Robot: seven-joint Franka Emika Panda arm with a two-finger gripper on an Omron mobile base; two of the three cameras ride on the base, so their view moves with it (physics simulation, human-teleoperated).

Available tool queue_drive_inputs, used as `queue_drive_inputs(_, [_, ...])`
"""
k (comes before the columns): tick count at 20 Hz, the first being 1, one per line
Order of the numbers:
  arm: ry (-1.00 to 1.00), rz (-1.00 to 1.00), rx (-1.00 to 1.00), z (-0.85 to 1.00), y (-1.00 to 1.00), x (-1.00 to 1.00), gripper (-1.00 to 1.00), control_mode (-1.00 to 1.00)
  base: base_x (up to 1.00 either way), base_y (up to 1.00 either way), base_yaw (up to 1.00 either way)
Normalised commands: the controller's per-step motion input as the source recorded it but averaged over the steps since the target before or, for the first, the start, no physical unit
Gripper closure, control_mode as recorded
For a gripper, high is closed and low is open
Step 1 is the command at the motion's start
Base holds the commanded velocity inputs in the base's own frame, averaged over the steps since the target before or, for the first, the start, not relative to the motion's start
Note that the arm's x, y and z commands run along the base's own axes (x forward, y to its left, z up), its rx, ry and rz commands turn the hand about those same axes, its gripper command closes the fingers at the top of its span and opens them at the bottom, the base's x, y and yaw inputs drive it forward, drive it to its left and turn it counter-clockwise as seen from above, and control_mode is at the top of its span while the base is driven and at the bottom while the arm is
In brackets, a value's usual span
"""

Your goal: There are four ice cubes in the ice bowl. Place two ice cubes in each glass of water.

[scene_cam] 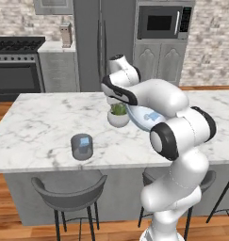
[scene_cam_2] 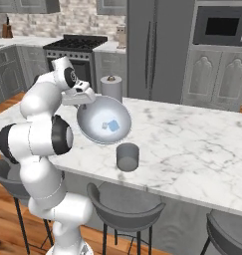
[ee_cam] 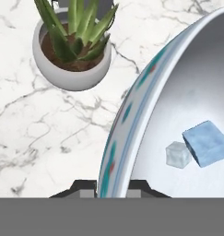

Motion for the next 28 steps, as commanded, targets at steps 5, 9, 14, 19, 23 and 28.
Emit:
queue_drive_inputs(5, [0.00,-0.03,0.00,0.00,-0.21,0.00,1.00,-1.00,0.00,0.00,0.00])
queue_drive_inputs(9, [0.00,-0.01,0.00,0.00,-0.03,0.00,1.00,-1.00,0.00,0.00,0.00])
queue_drive_inputs(14, [-0.01,0.00,0.00,0.00,0.00,0.00,1.00,-1.00,0.00,0.00,0.00])
queue_drive_inputs(19, [-0.02,0.00,0.00,0.02,-0.02,0.00,1.00,-1.00,0.00,0.00,0.00])
queue_drive_inputs(23, [-0.05,0.00,0.00,0.03,0.00,0.00,1.00,-1.00,0.00,0.00,0.00])
queue_drive_inputs(28, [-0.07,0.00,0.00,0.00,0.00,0.03,1.00,-1.00,0.00,0.00,0.00])
